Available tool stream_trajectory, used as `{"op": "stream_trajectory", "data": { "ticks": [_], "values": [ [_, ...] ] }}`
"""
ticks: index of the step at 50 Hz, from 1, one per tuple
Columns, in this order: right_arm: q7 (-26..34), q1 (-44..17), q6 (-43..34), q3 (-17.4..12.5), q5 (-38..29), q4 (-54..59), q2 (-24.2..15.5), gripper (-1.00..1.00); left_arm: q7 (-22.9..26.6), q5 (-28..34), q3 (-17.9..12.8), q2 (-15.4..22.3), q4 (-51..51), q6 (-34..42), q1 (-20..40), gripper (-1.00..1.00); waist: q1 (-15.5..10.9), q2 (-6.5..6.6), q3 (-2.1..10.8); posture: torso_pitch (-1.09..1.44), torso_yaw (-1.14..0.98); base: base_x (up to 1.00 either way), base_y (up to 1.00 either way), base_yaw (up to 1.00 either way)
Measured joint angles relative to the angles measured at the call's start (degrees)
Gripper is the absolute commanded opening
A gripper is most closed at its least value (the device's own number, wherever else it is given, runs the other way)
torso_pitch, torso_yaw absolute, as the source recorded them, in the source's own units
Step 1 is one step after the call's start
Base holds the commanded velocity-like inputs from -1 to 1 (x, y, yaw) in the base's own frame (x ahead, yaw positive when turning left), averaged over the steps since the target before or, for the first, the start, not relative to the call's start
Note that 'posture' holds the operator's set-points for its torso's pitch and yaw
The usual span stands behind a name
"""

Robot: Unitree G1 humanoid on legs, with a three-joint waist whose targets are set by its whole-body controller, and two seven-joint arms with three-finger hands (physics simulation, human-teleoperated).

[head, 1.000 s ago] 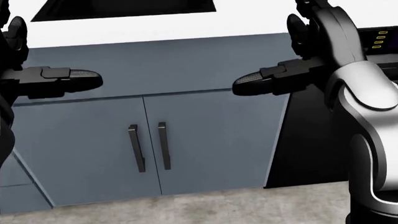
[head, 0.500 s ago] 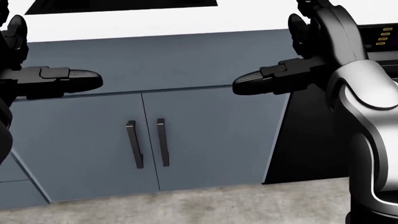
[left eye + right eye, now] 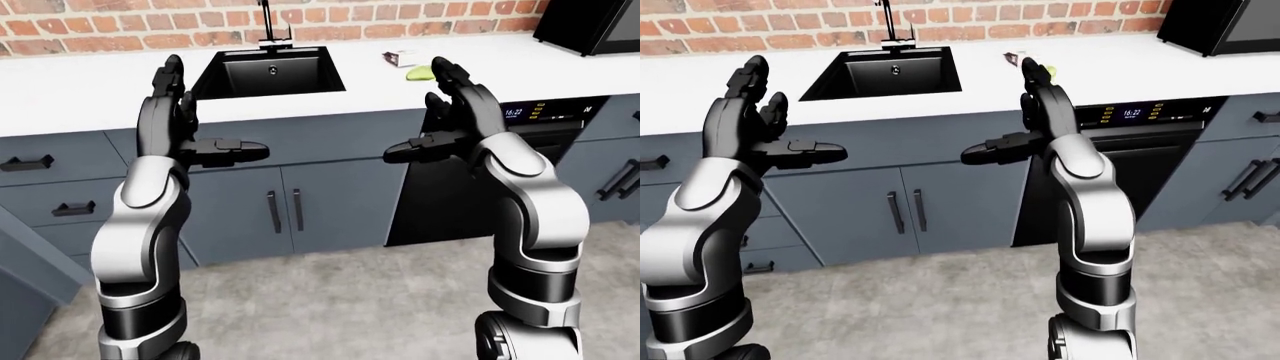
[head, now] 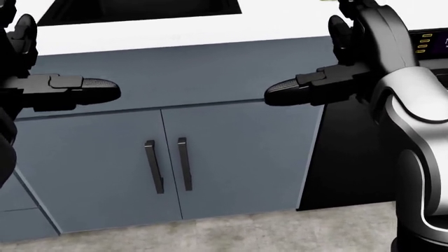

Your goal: Turn the sink spout to the right.

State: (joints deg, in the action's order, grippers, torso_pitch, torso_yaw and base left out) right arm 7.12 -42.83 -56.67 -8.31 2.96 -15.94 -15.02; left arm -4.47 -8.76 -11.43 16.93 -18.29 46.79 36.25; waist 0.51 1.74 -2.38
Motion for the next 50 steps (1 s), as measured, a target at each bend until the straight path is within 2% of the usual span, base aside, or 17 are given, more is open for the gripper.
{"op": "stream_trajectory", "data": {
  "ticks": [3, 5, 9, 13, 16, 20, 22, 26, 29, 31, 33, 35, 39, 42, 44, 47, 50],
  "values": [
    [-0.01, -0.38, 0.19, 0.32, -0.05, 0.05, 0.27, 1.0, -0.02, 0.02, -0.42, 0.22, 0.34, -0.04, -0.02, 1.0, -0.18, 1.64, -0.09, 0.0, 0.0, 0.09, 0.0, 0.0],
    [0.23, -0.13, 0.46, 1.13, 0.25, 0.17, 0.78, 1.0, -0.22, 0.28, -1.14, 0.45, 0.55, -0.2, -0.51, 1.0, -0.83, 0.56, -0.34, 0.0, 0.0, 0.12, 0.0, 0.0],
    [0.8, -0.19, -0.11, 1.92, 0.87, 0.27, 0.96, 1.0, -0.67, 0.63, -1.9, 0.67, 0.74, 0.53, -0.87, 1.0, -0.93, 0.51, -0.08, 0.0, 0.0, 0.14, 0.0, 0.0],
    [0.7, -0.7, -0.06, 1.19, 0.64, -0.64, 0.6, 1.0, -0.65, 0.37, -1.63, 0.75, -0.78, 0.38, -0.37, 1.0, -1.1, -1.73, -0.22, 0.0, 0.0, 0.2, 0.0, 0.0],
    [0.66, -0.92, 0.23, 0.92, 0.54, -1.12, 0.4, 1.0, -0.6, 0.22, -1.52, 0.83, -1.06, 0.19, 0.01, 1.0, -1.3, -4.85, 0.37, 0.0, 0.0, 0.22, 0.0, 0.0],
    [0.32, 0.21, -0.59, -0.1, 0.1, -0.98, -0.03, 1.0, -0.28, -0.34, -0.14, -0.03, -0.6, 0.78, -0.62, 1.0, -0.21, -4.41, -0.13, 0.0, 0.0, 0.22, 0.0, 0.0],
    [0.24, -0.05, -0.95, -0.08, 0.0, -0.9, -0.1, 1.0, -0.18, -0.51, -0.15, 0.02, -0.2, 1.16, -0.56, 1.0, -0.26, -3.52, -0.19, 0.0, 0.0, 0.22, 0.0, 0.0],
    [0.33, -0.31, -0.6, 0.08, 0.17, -1.34, -0.11, 1.0, -0.37, -0.39, -0.65, 0.19, -1.1, 0.95, -0.28, 1.0, -0.01, -0.44, -0.7, 0.0, 0.0, 0.22, 0.0, 0.0],
    [0.34, -0.74, -0.62, 0.17, 0.26, -1.26, -0.07, 1.0, -0.43, -0.4, -0.95, 0.5, -1.68, 0.72, -0.06, 1.0, 0.26, 3.06, 0.03, 0.0, 0.0, 0.22, 0.0, 0.0],
    [0.45, -0.23, -0.58, 0.96, 0.45, -1.29, 0.57, 1.0, -0.58, -0.28, -1.62, 0.76, -1.65, 0.88, -0.54, 1.0, -0.5, 2.02, -0.49, 0.0, 0.0, 0.22, 0.0, 0.0],
    [0.81, -0.13, -1.11, 1.75, 0.9, -0.69, 0.77, 1.0, -0.86, -0.07, -2.12, 0.89, -1.13, 1.6, -0.89, 1.0, -0.83, 2.19, -0.31, 0.0, 0.0, 0.22, 0.0, 0.0],
    [1.01, -0.37, -1.5, 1.7, 1.12, -0.61, 0.61, 1.0, -1.01, -0.02, -2.13, 1.02, -0.88, 2.05, -0.47, 1.0, -0.94, 1.31, 0.09, 0.0, 0.0, 0.23, 0.0, 0.0],
    [0.84, -1.13, -0.92, 1.03, 0.87, -1.44, 0.33, 1.0, -0.96, -0.17, -1.88, 1.14, -1.42, 1.48, -0.02, 1.0, -1.32, -1.59, 0.06, 0.0, 0.0, 0.24, 0.0, 0.0],
    [0.8, -1.54, -0.66, 0.95, 0.81, -1.89, 0.18, 1.0, -0.93, -0.31, -1.93, 1.33, -1.4, 1.46, 0.51, 1.0, -1.57, -4.87, 0.37, 0.0, 0.0, 0.31, 0.0, 0.0],
    [0.74, -0.98, -0.65, 0.42, 0.7, -1.74, -0.06, 1.0, -0.86, -0.52, -1.34, 0.75, -1.42, 1.42, 0.07, 1.0, -0.73, -3.75, -0.3, 0.0, 0.0, 0.32, 0.0, 0.0],
    [0.43, -0.53, -1.51, -0.02, 0.25, -0.84, -0.21, 1.0, -0.48, -1.11, -0.54, 0.69, -0.68, 2.04, 0.05, 1.0, -0.2, -3.98, -0.21, 0.0, 0.0, 0.32, 0.0, 0.0],
    [0.4, -0.72, -1.41, 0.09, 0.22, -1.48, -0.21, 1.0, -0.54, -1.15, -0.96, 0.9, -1.02, 1.95, 0.2, 1.0, -0.1, -2.19, -0.35, 0.0, 0.0, 0.32, 0.0, 0.0]
  ]
}}
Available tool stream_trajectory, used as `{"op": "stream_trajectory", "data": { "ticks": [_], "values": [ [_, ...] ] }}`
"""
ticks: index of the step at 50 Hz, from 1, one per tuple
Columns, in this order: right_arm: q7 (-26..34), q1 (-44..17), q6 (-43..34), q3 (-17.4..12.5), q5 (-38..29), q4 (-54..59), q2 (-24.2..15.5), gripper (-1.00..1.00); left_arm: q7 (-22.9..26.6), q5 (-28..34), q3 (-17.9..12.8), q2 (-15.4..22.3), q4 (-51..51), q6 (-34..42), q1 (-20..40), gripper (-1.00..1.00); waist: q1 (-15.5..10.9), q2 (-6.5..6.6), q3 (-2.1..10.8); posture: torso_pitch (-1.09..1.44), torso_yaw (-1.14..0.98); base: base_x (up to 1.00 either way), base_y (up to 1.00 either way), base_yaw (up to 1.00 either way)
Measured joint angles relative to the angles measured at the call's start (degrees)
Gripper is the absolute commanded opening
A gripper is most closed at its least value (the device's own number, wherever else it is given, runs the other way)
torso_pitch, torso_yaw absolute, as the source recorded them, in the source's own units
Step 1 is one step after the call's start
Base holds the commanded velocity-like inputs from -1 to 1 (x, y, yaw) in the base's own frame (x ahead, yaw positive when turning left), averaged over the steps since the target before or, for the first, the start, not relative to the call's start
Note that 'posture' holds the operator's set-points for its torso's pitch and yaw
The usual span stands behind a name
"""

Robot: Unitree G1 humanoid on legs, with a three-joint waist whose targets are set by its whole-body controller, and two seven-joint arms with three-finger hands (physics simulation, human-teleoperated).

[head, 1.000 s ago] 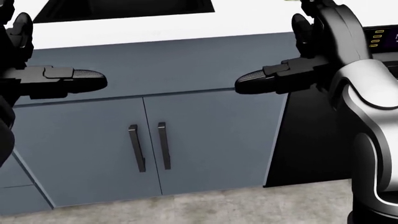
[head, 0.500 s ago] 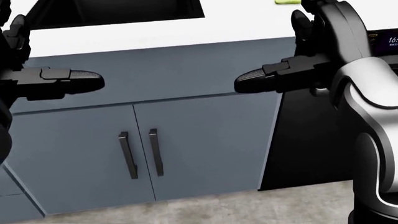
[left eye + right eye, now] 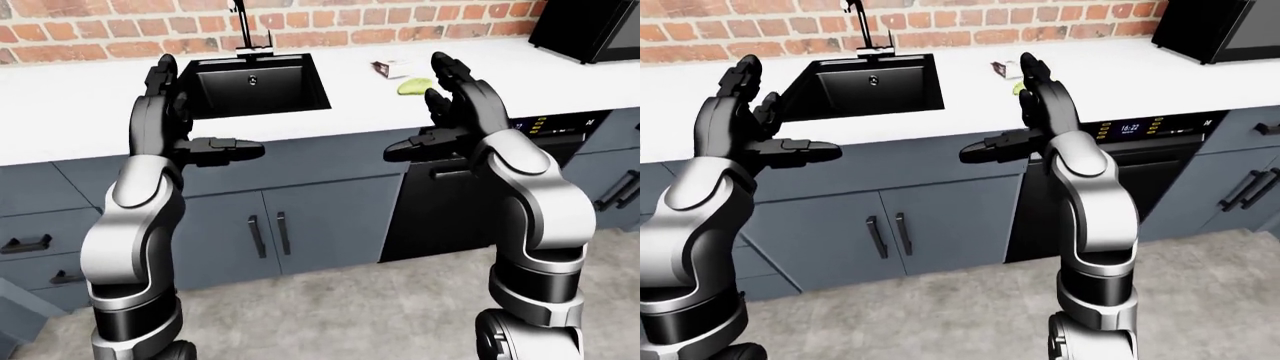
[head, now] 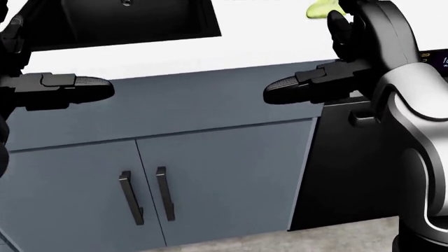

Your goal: Turn the sink spout to the right.

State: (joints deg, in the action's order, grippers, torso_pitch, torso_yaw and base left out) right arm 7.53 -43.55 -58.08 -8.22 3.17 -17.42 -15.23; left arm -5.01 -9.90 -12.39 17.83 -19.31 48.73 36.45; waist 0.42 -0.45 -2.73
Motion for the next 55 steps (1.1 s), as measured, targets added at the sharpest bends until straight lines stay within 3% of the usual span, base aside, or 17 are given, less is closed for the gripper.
{"op": "stream_trajectory", "data": {
  "ticks": [3, 5, 8, 11, 19, 20, 22, 25, 33, 34, 36, 39, 47, 48, 50, 52, 55],
  "values": [
    [0.07, 0.02, 0.32, -0.05, 0.19, -0.72, -0.01, 1.0, -0.15, 0.11, -0.31, 0.21, -0.71, -0.27, 0.24, 1.0, 0.49, 2.35, -0.11, 0.0, 0.0, 0.32, 0.0, 0.0],
    [0.06, -0.26, 0.48, -0.01, 0.22, -0.5, -0.02, 1.0, -0.23, 0.15, -0.43, 0.34, -0.77, -0.44, 0.42, 1.0, 0.7, 4.74, 0.37, 0.0, 0.0, 0.32, 0.0, 0.0],
    [0.28, 0.2, 0.22, 1.1, 0.61, 0.06, 0.79, 1.0, -0.51, 0.43, -1.2, 0.51, -0.04, -0.41, -0.43, 1.0, -0.5, 4.5, -0.23, 0.0, 0.0, 0.32, 0.0, 0.0],
    [0.64, 0.46, -0.27, 1.54, 1.13, 0.36, 0.8, 1.0, -0.81, 0.66, -1.38, 0.58, 0.66, 0.41, -0.53, 1.0, -0.94, 3.86, 0.34, 0.0, 0.0, 0.32, 0.0, 0.0],
    [0.28, -0.6, 0.42, 0.54, 0.9, -1.58, 0.17, 1.0, -0.82, 0.31, -1.41, 0.74, -0.92, -0.19, 0.42, 1.0, -1.63, -2.12, 1.04, 0.0, 0.0, 0.32, 0.0, 0.0],
    [0.2, -0.22, 0.56, 0.28, 0.82, -1.43, 0.01, 1.0, -0.8, 0.25, -0.99, 0.21, -0.8, -0.4, 0.04, 1.0, -1.16, -1.47, 0.61, 0.0, 0.0, 0.31, 0.0, 0.0],
    [-0.06, 0.76, 0.15, -0.13, 0.49, -0.63, 0.05, 1.0, -0.44, -0.19, 0.03, -0.1, -0.21, -0.17, -0.73, 1.0, -0.59, -1.93, -0.3, 0.0, 0.0, 0.32, 0.0, 0.0],
    [-0.27, 0.58, -0.98, -0.06, 0.21, -0.19, 0.04, 1.0, -0.14, -0.68, -0.11, 0.17, 0.11, 0.6, -0.74, 1.0, -0.09, -1.43, -0.02, 0.0, 0.0, 0.32, 0.0, 0.0],
    [-0.14, -0.74, -0.2, 0.31, 0.36, -1.5, 0.22, 1.0, -0.58, -0.51, -1.14, 1.14, -1.29, -0.21, 0.51, 1.0, 0.47, 4.59, 0.74, 0.0, 0.0, 0.32, 0.0, 0.0],
    [-0.08, -0.38, -0.19, 0.68, 0.43, -1.4, 0.56, 1.0, -0.64, -0.42, -1.33, 1.17, -1.04, -0.32, 0.21, 1.0, -0.04, 3.95, 0.29, 0.0, 0.0, 0.32, 0.0, 0.0],
    [0.29, 0.03, -0.9, 1.62, 0.84, -0.93, 0.85, 1.0, -0.91, -0.19, -1.76, 1.12, -0.19, 0.35, -0.59, 1.0, -0.51, 4.43, -0.27, 0.0, 0.0, 0.31, 0.0, 0.0],
    [0.6, -0.01, -1.54, 1.58, 1.14, -1.04, 0.72, 1.0, -1.13, -0.07, -1.77, 1.26, 0.29, 1.31, -0.16, 1.0, -0.79, 3.74, 0.45, 0.0, 0.0, 0.25, 0.0, 0.0],
    [0.47, -1.33, -0.49, 0.96, 0.69, -1.79, 0.21, 1.0, -1.02, -0.47, -1.98, 1.63, -0.9, 0.42, 0.72, 1.0, -1.4, -1.77, 1.25, 0.0, 0.0, 0.23, 0.0, 0.0],
    [0.46, -0.81, -0.38, 0.68, 0.63, -1.8, 0.11, 1.0, -0.89, -0.61, -1.75, 1.34, -0.54, 0.18, 0.29, 1.0, -0.98, -1.01, 0.88, 0.0, 0.0, 0.24, 0.0, 0.0],
    [0.3, 0.3, -0.86, 0.12, 0.37, -1.19, 0.11, 1.0, -0.37, -1.19, -1.28, 1.56, 0.78, 0.2, -0.43, 1.0, -0.38, -1.48, -0.17, 0.0, 0.0, 0.24, 0.0, 0.0],
    [0.1, 0.36, -1.69, -0.06, 0.12, -0.63, 0.07, 1.0, 0.06, -1.7, -1.86, 2.27, 2.18, -0.14, -0.85, 1.0, 0.06, -1.53, 0.11, 0.0, 0.0, 0.23, 0.0, 0.0],
    [0.03, -0.18, -1.46, 0.02, 0.12, -1.27, 0.01, 1.0, -0.02, -1.74, -3.52, 3.34, 3.71, -1.6, -1.47, 1.0, 0.0, -0.09, 0.42, 0.0, 0.0, 0.23, 0.0, 0.0]
  ]
}}
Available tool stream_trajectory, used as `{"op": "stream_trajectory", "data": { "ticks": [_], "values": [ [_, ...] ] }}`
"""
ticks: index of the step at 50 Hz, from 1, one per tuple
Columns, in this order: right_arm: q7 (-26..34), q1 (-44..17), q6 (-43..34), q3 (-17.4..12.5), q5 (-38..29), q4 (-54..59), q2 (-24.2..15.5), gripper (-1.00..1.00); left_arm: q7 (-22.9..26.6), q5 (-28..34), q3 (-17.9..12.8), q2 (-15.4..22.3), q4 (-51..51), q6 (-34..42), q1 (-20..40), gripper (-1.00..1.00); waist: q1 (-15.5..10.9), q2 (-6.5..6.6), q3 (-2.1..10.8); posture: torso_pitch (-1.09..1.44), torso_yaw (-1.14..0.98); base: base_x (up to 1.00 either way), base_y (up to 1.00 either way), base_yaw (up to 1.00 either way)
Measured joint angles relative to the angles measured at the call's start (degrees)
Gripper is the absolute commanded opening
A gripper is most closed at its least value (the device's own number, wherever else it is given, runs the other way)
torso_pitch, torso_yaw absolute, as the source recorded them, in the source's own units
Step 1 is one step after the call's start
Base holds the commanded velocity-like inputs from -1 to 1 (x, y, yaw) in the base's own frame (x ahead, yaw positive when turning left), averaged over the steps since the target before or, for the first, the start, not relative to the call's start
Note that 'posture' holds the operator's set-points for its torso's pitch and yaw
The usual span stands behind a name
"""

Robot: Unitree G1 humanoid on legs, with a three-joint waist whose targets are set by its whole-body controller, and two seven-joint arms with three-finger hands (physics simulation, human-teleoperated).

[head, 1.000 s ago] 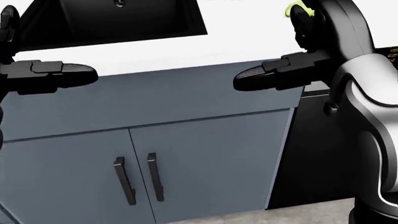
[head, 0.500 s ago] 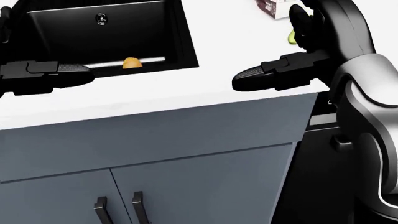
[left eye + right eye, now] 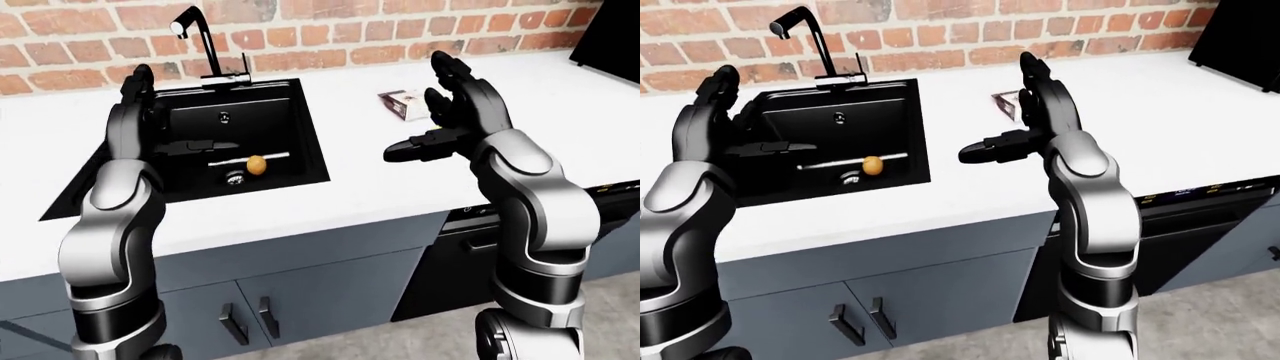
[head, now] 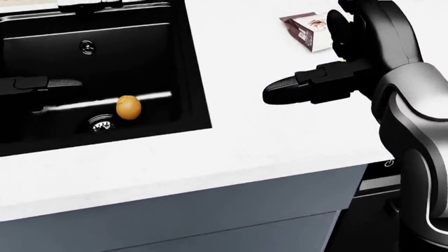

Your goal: Turn the sink spout to the right.

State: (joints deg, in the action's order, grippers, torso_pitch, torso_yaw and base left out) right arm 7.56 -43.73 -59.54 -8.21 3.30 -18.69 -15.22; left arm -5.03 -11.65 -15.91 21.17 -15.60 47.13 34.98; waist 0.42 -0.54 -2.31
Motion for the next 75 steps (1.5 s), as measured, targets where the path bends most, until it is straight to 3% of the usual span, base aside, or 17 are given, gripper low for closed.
{"op": "stream_trajectory", "data": {
  "ticks": [3, 6, 7, 9, 11, 19, 20, 23, 27, 31, 34, 37, 50, 60, 67, 75],
  "values": [
    [0.09, -0.22, 0.25, -0.12, 0.29, -1.43, -0.16, 1.0, -0.33, -0.24, -1.33, 1.17, 0.66, -1.27, -0.05, 1.0, 0.33, 2.09, -0.23, 0.0, 0.0, 0.24, 0.0, 0.0],
    [0.08, -0.61, 0.33, -0.14, 0.46, -1.65, -0.22, 1.0, -0.65, -0.92, -2.28, 2.39, 1.48, -2.18, 0.2, 1.0, 0.55, 5.36, 0.52, 0.0, 0.0, 0.24, 0.0, 0.0],
    [0.07, -0.31, 0.41, 0.2, 0.53, -1.49, 0.29, 1.0, -0.79, -1.16, -2.78, 2.83, 2.07, -2.41, -0.04, 1.0, 0.19, 4.89, 0.48, 0.0, 0.0, 0.23, 0.0, 0.0],
    [0.31, 0.41, -0.03, 1.13, 0.98, -1.03, 0.59, 1.0, -1.21, -1.46, -3.52, 3.39, 3.47, -2.54, -0.64, 1.0, -0.39, 5.2, -0.27, 0.0, 0.0, 0.24, 0.0, 0.0],
    [0.54, 0.56, -0.5, 1.35, 1.31, -0.53, 0.51, 1.0, -1.51, -1.6, -3.71, 3.98, 4.76, -2.83, -0.66, 1.0, -0.61, 4.85, 0.04, 0.0, 0.0, 0.24, 0.0, 0.0],
    [0.39, -1.75, 0.15, 0.52, 1.03, -1.4, -0.51, 1.0, -1.46, -2.99, -4.31, 7.59, 5.56, -2.84, 2.43, 1.0, -1.2, -0.08, 0.38, 0.0, 0.0, 0.18, 0.0, 0.0],
    [0.46, -2.42, 0.36, 0.31, 1.02, -1.12, -0.74, 1.0, -1.37, -3.12, -4.43, 8.23, 5.62, -3.05, 3.22, 1.0, -1.07, -1.15, 0.52, 0.0, 0.0, 0.0, 0.0, 0.0],
    [0.76, -3.63, 0.24, -0.12, 0.81, 1.99, -1.62, 1.0, -0.88, -3.49, -3.94, 9.07, 7.84, -3.49, 3.81, 1.0, -0.81, 0.33, -0.75, 0.0, 0.0, 0.0, 0.0, 0.0],
    [1.47, -6.8, -1.3, -0.61, 0.82, 7.74, -3.02, 1.0, 0.2, -3.81, -3.11, 11.15, 13.2, -2.82, 6.14, 1.0, -0.33, 0.58, -1.77, 0.0, 0.0, 0.0, 0.0, 0.0],
    [2.22, -10.42, -1.48, -0.68, 1.15, 9.49, -4.29, 1.0, 0.48, -3.57, -3.45, 12.88, 14.44, -3.07, 7.94, 1.0, -0.08, 2.18, -1.89, 0.0, 0.0, 0.0, 0.0, 0.0],
    [3.21, -12.87, -1.41, -0.1, 1.69, 11.16, -5.11, 1.0, 0.47, -3.06, -3.89, 14.12, 16.06, -3.46, 9.29, 1.0, -0.07, 1.35, -0.62, 0.0, 0.0, 0.0, 0.0, 0.0],
    [3.68, -14.2, -0.95, -0.01, 1.74, 11.26, -5.61, 1.0, 0.42, -2.76, -4.24, 15.05, 16.64, -3.57, 10.37, 1.0, -0.17, 0.99, -0.19, 0.0, 0.0, 0.0, 0.0, 0.0],
    [4.48, -14.92, -1.9, 0.07, 0.53, 12.49, -5.8, 1.0, 3.68, -5.72, -4.19, 16.75, 24.64, -3.45, 11.19, 1.0, -0.26, 1.47, -1.0, 0.0, 0.0, 0.0, 0.0, 0.0],
    [5.02, -15.39, -2.13, 0.48, -0.11, 11.23, -5.58, 1.0, 3.67, -6.22, -3.97, 16.87, 25.44, -3.15, 11.73, 1.0, -0.03, 1.77, -0.83, -0.01, 0.0, 0.0, 0.0, 0.0],
    [5.37, -16.2, -2.26, 0.43, -0.75, 11.55, -5.38, 1.0, 3.01, -1.8, -0.46, 15.54, 37.73, -9.62, 15.82, 1.0, -0.27, 1.86, -0.65, -0.01, 0.0, 0.0, 0.0, 0.0],
    [5.78, -16.7, -2.02, 0.89, -0.94, 11.68, -5.05, 1.0, 4.77, 5.34, 4.51, 9.39, 53.83, -19.18, 22.64, 1.0, -0.38, 1.22, -0.35, -0.01, 0.0, 0.0, 0.0, 0.0]
  ]
}}
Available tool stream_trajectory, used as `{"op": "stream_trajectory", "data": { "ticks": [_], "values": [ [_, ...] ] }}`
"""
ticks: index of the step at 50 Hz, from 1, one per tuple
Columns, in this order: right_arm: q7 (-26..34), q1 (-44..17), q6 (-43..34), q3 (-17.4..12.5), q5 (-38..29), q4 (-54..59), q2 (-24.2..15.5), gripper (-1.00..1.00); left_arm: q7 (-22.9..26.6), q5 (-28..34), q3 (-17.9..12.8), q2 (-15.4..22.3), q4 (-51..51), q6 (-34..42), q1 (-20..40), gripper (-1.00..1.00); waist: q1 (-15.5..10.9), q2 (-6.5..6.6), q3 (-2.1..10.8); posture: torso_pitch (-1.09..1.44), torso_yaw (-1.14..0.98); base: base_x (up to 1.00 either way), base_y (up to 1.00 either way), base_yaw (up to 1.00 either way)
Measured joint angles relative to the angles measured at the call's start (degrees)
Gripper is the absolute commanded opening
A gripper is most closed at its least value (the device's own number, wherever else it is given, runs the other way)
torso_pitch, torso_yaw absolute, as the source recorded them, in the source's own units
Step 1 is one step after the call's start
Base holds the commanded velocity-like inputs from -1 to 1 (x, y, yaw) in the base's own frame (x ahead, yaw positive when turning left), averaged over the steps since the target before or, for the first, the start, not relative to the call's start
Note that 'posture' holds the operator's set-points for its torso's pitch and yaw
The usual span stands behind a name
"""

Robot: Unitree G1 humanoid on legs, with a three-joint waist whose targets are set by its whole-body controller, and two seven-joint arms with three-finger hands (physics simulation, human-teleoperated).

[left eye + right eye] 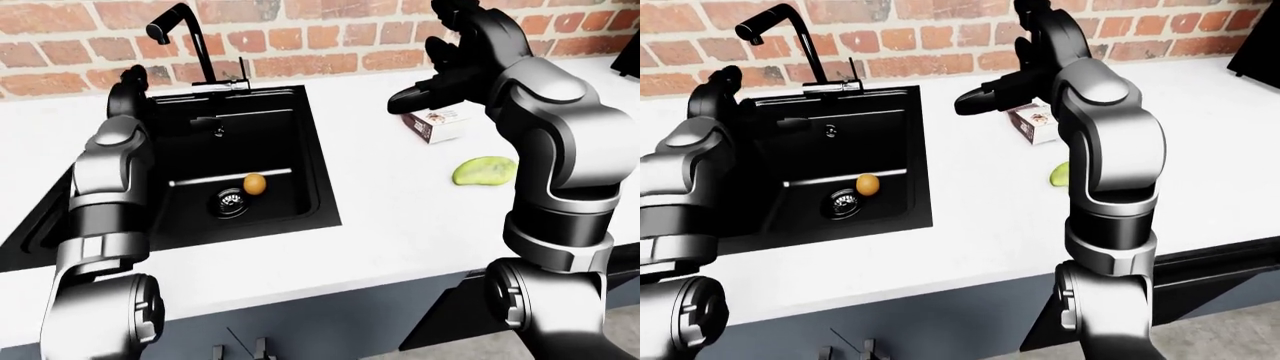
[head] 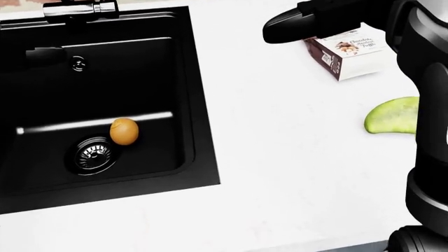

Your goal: Turn the sink spout to the right.

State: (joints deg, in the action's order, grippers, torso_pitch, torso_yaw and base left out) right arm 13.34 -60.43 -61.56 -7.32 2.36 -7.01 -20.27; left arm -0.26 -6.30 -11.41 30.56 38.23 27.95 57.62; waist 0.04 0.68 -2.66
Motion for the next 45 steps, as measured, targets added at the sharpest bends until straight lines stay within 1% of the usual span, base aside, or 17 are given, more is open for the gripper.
{"op": "stream_trajectory", "data": {
  "ticks": [4, 11, 17, 25, 34, 45],
  "values": [
    [0.17, -0.19, -0.16, -0.07, -0.21, 0.42, -0.05, 1.0, 0.21, 2.18, 0.67, -1.58, 4.86, -2.73, 2.37, 1.0, 0.1, -0.31, -0.03, -0.01, 0.0, 0.0, 0.0, 0.0],
    [0.24, -0.43, -0.42, 0.03, -0.57, 0.25, 0.0, 1.0, -0.13, 4.42, 0.81, -2.33, 9.54, -5.7, 5.5, 1.0, 0.0, -0.42, 0.21, -0.01, 0.0, 0.0, 0.0, 0.0],
    [0.51, -0.55, -0.56, 0.06, -0.7, -0.16, 0.04, 1.0, -0.39, 5.42, 0.52, -1.34, 13.82, -7.88, 8.12, 1.0, -0.04, -0.44, 0.49, -0.01, 0.0, 0.0, 0.0, 0.0],
    [0.51, -0.4, -0.94, 0.02, -0.89, -0.55, 0.17, 1.0, -1.3, 6.11, 0.38, -0.62, 18.74, -10.42, 9.95, 1.0, -0.23, -0.42, 0.68, -0.01, 0.0, 0.0, 0.0, 0.0],
    [0.6, -0.73, -0.79, 0.4, -0.98, 0.06, 0.43, 1.0, -1.34, 6.48, 1.34, -1.9, 18.03, -9.26, 12.44, 1.0, -0.21, -0.69, 0.62, -0.01, 0.0, 0.0, 0.0, 0.0],
    [0.74, -1.24, -0.87, 0.42, -1.5, 0.31, 0.54, 1.0, -1.06, 7.05, 1.07, -0.78, 17.41, -8.16, 14.75, 1.0, -0.04, -0.33, 0.72, -0.01, 0.0, 0.0, 0.0, 0.0]
  ]
}}
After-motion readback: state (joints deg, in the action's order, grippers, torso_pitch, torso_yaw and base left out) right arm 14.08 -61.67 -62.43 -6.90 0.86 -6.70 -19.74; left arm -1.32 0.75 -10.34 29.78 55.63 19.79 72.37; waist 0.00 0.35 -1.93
